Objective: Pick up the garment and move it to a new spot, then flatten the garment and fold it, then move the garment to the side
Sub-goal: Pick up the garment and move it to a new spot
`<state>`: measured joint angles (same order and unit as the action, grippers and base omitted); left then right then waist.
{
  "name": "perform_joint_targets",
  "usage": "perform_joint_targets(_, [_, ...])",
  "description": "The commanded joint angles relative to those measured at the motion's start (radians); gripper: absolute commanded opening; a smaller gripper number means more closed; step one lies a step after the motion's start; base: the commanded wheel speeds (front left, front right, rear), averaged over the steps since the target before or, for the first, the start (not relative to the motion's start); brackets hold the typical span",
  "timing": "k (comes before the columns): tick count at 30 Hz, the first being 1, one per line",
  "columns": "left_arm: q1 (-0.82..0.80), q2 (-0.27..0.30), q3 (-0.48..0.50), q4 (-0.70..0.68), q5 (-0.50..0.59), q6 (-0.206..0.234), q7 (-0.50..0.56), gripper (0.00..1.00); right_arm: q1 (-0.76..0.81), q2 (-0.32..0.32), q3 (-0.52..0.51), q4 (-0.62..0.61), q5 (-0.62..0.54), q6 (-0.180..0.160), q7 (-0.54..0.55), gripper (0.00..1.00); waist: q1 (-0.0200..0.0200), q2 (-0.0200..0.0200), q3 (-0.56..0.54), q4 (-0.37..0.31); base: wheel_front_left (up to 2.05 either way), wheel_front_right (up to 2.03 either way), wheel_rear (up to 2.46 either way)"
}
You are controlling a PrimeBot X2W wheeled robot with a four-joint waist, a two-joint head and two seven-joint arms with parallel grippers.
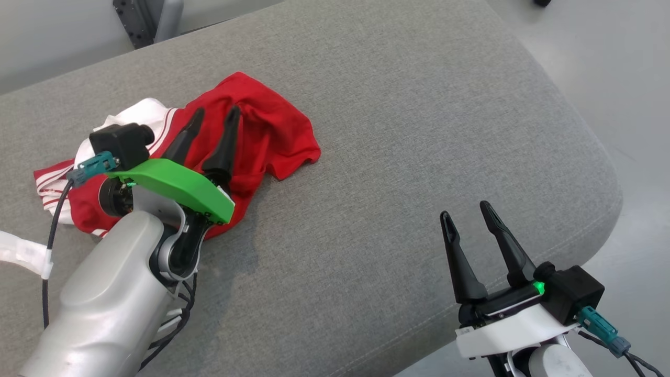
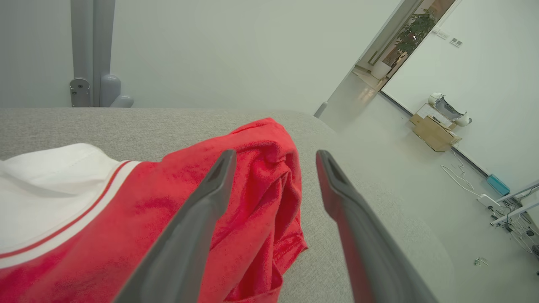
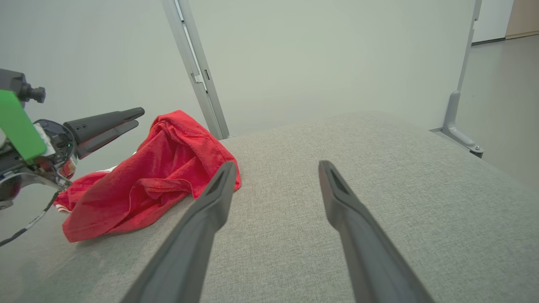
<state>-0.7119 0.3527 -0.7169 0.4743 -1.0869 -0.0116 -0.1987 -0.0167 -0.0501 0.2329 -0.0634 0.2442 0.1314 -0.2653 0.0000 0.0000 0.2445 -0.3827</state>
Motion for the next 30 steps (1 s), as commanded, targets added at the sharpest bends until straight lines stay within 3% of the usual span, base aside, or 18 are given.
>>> perform_joint_targets(1, [-0.007, 0.003, 0.006, -0.004, 0.012, -0.005, -0.009, 1.0, -0.003, -0.001, -0.001, 0.002, -0.001, -0.001, 0.0, 1.0, 0.0, 0.0, -0.004, 0.024, 0.0, 0.0, 0.0])
perform_joint_targets(8, [0.078, 0.041, 0.083, -0.086, 0.095, -0.011, -0.065, 1.0, -0.01, -0.001, -0.003, 0.026, -0.019, -0.001, 0.0, 1.0, 0.0, 0.0, -0.054, 0.114, 0.0, 0.0, 0.0])
perform_joint_targets(14, [0.268, 0.048, 0.31, -0.239, 0.293, 0.001, -0.065, 1.0, -0.014, -0.001, 0.002, 0.041, -0.032, -0.001, 0.0, 1.0, 0.0, 0.0, -0.089, 0.192, 0.0, 0.0, 0.0])
perform_joint_targets(22, [0.537, -0.053, 0.592, -0.34, 0.544, -0.066, -0.065, 1.0, 0.001, -0.001, 0.001, 0.063, -0.038, -0.001, 0.0, 1.0, 0.0, 0.0, -0.135, 0.279, 0.0, 0.0, 0.0])
perform_joint_targets(30, [0.689, -0.178, 0.729, -0.382, 0.712, -0.112, -0.065, 1.0, 0.023, -0.001, -0.018, 0.073, -0.045, -0.001, 0.0, 1.0, 0.0, 0.0, -0.173, 0.35, 0.0, 0.0, 0.0])
